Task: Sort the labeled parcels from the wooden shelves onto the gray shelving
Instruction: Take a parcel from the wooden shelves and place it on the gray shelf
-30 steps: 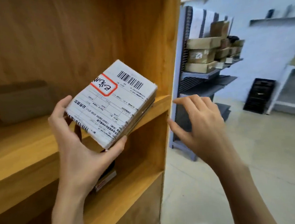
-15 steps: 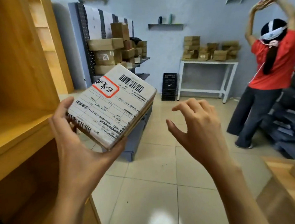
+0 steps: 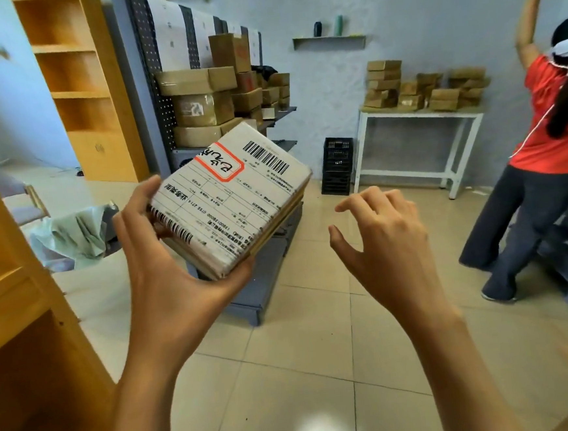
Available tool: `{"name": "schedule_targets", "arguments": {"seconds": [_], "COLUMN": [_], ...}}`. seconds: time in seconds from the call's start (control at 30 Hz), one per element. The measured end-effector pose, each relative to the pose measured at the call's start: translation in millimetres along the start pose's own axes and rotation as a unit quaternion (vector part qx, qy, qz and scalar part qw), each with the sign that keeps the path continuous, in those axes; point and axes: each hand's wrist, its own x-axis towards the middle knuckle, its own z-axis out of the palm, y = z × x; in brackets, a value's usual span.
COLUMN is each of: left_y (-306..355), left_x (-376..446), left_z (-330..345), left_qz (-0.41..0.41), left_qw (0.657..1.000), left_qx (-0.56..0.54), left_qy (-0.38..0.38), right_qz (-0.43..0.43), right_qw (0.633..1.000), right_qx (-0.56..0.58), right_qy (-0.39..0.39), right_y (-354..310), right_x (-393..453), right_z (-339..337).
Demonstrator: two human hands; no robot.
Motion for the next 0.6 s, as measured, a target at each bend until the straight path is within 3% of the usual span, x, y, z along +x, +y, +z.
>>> {"name": "schedule_targets", "arguments": {"seconds": [0.3, 0.47, 0.6], "left_y": [-118, -165, -197], "left_x": [128, 204, 250], "left_z": [77, 131, 176], "left_qz": [-0.008, 0.03, 0.013], "left_qw": [0.999, 0.999, 0.998], "left_qx": [0.0, -0.023, -0.062], "left_qy": [0.047, 0.035, 0.02], "right_qz": [-0.011, -0.016, -0.012], "right_qw": [1.0, 0.999, 1.0], "right_qx": [-0.005, -0.031, -0.028], "right_qy": [-0.007, 0.017, 0.002], "right_y": [45, 80, 111], "right_x": [112, 182, 219], "right_z": [128, 186, 239]}}
